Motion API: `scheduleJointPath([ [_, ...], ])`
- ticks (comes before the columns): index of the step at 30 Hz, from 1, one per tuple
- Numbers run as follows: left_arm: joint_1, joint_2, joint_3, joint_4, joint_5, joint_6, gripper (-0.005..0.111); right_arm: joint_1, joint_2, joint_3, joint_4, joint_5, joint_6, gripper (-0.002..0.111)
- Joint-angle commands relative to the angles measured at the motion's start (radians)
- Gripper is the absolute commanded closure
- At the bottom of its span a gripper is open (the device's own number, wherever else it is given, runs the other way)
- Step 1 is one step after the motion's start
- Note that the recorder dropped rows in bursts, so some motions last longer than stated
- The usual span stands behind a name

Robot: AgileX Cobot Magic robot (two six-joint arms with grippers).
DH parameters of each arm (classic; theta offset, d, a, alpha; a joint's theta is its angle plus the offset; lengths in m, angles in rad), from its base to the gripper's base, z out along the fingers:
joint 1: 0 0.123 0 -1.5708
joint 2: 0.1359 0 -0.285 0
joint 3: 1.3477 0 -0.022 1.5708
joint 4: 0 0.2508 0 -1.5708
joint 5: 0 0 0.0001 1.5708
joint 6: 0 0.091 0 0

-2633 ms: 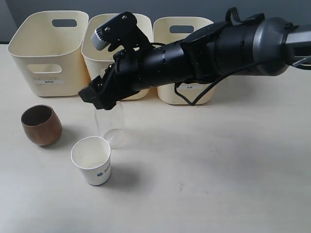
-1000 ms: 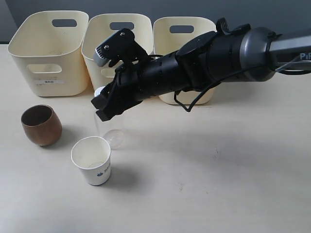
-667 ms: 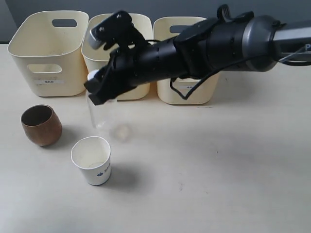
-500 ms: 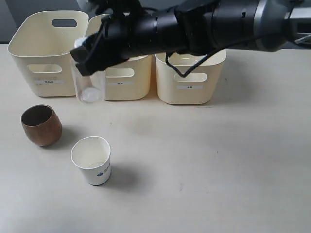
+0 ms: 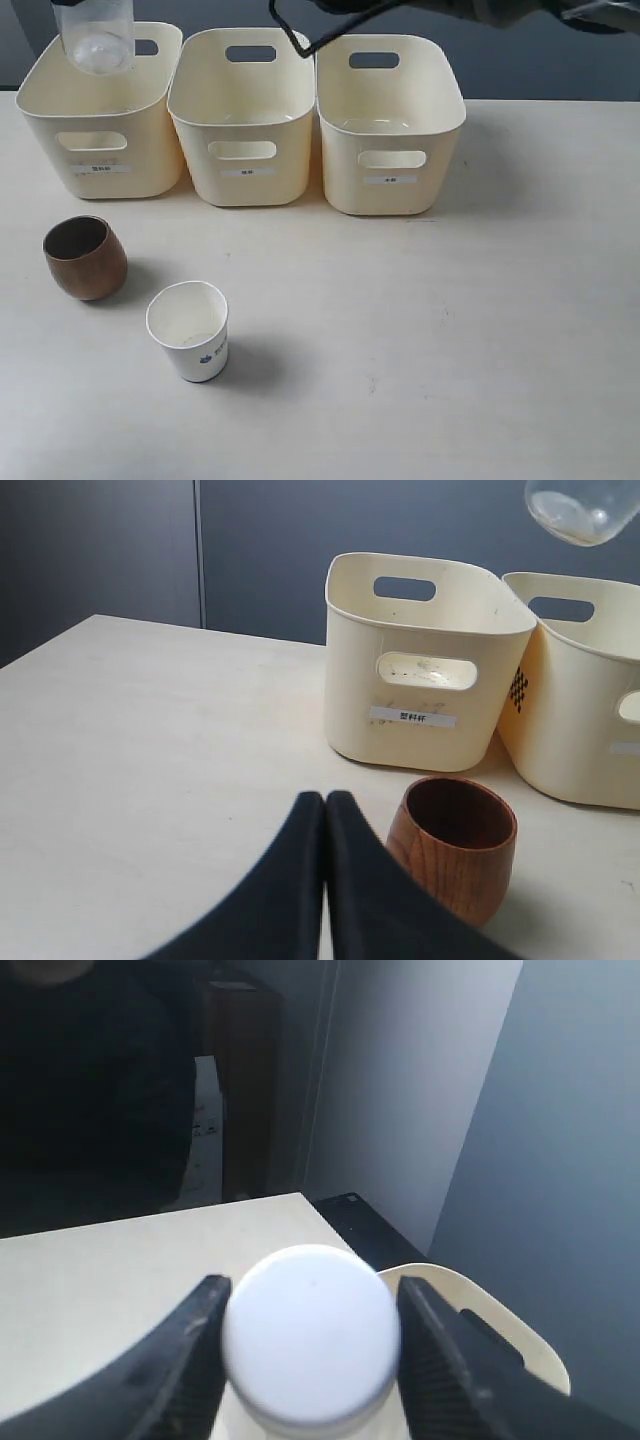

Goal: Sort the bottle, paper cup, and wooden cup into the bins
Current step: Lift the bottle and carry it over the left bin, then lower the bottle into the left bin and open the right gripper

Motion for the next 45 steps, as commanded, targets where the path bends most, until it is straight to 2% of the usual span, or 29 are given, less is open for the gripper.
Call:
scheduleJointPath([
  [1, -0.003, -0.005, -0.004, 0.003, -0.004, -0.001, 0.107, -0.001, 0.127, -0.128, -0.001, -0.029, 0.000, 0.109],
  [10, -0.003, -0.005, -0.004, 0.003, -0.004, -0.001, 0.107, -0.003, 0.383, -0.366, -0.032, -0.081, 0.001, 0.109],
  [23, -0.003, -0.005, -0.004, 0.003, -0.004, -0.001, 0.107, -0.003, 0.453, -0.385, -0.043, -0.126, 0.001, 0.109],
  [25, -0.003, -0.005, -0.004, 0.003, -0.004, -0.001, 0.107, -0.003, 0.453, -0.385, -0.043, -0.120, 0.001, 0.105],
  [30, -0.003, -0.005, -0.004, 0.003, -0.004, -0.001, 0.107, -0.003, 0.467, -0.385, -0.040, -0.123, 0.013, 0.083],
  [38, -0.003, -0.005, -0.004, 0.003, -0.004, -0.001, 0.107, -0.003, 0.470, -0.385, -0.042, -0.121, 0.020, 0.081],
  [42, -0.003, -0.005, -0.004, 0.003, -0.004, -0.001, 0.107, -0.003, 0.470, -0.385, -0.042, -0.120, 0.022, 0.065],
  [45, -0.003, -0.005, -0.004, 0.003, -0.004, -0.001, 0.107, -0.003, 0.470, -0.385, -0.042, -0.120, 0.026, 0.060],
])
